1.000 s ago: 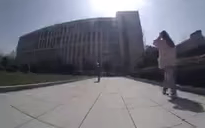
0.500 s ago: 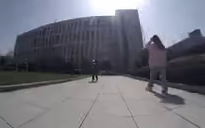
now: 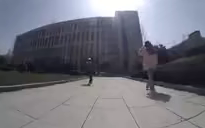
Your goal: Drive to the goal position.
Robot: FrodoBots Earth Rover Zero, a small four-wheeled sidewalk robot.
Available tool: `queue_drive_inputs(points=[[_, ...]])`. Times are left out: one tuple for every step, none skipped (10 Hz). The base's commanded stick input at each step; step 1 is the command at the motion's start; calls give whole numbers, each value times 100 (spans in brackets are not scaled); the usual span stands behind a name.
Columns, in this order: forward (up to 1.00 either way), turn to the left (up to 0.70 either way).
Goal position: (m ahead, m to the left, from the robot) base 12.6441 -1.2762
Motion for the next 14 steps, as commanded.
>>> queue_drive_inputs(points=[[70,0],[70,0],[70,0],[70,0],[70,0],[70,0],[70,0],[70,0],[70,0],[70,0],[70,0],[70,0],[70,0],[70,0]])
